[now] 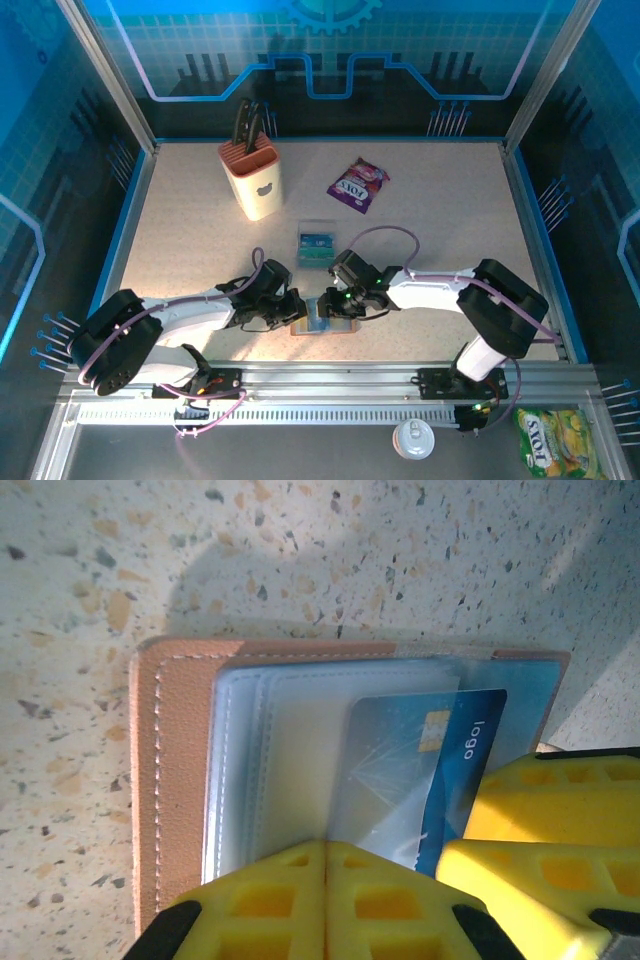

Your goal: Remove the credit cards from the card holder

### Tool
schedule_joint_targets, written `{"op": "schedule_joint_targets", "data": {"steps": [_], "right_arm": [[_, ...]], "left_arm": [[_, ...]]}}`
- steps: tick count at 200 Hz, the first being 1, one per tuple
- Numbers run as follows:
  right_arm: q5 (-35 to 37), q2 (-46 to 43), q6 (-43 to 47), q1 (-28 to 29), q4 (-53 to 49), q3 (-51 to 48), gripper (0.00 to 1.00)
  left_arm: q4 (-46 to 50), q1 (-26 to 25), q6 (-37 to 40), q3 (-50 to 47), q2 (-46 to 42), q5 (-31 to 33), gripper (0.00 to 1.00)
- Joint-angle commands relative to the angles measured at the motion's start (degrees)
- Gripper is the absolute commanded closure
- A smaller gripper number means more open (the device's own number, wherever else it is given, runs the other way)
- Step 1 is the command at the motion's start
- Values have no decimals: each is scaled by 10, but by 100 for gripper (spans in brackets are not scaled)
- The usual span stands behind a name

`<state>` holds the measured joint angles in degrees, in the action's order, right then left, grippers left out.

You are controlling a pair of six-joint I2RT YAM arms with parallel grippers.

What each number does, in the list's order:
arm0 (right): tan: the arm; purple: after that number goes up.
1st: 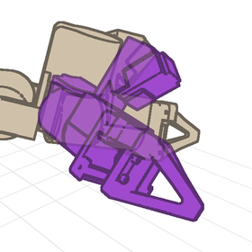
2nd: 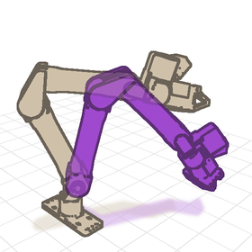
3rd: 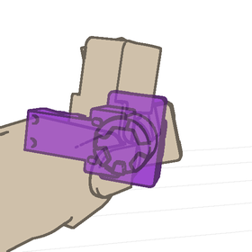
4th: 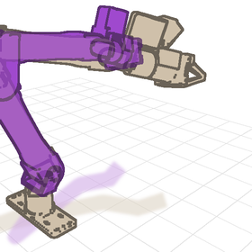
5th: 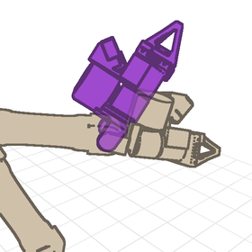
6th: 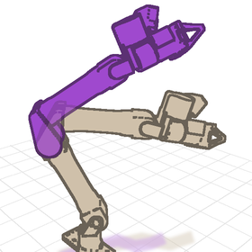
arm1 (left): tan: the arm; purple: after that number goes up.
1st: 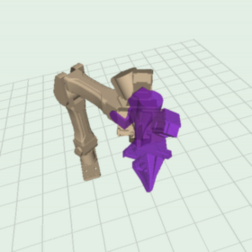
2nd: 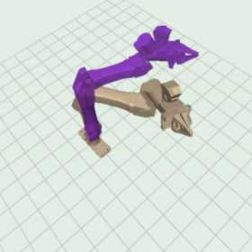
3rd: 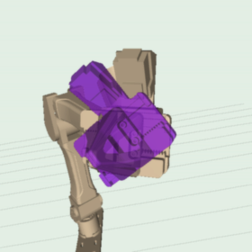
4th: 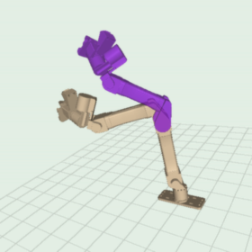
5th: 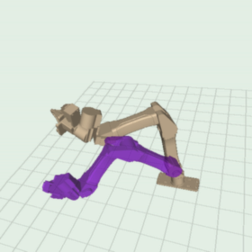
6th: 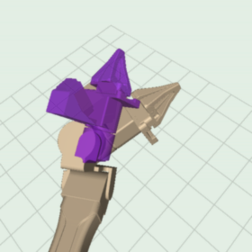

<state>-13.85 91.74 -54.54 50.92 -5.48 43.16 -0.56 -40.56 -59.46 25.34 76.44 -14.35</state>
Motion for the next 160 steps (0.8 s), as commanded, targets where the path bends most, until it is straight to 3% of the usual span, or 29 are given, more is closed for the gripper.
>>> {"op": "schedule_joint_targets", "data": {"steps": [1,160], "right_arm": [[-3,-22,-7,-6,3,-5,70],[6,-28,4,-9,-10,-17,90]], "left_arm": [[27,-2,10,-14,-3,18,92],[21,-2,13,-11,7,15,92]]}}
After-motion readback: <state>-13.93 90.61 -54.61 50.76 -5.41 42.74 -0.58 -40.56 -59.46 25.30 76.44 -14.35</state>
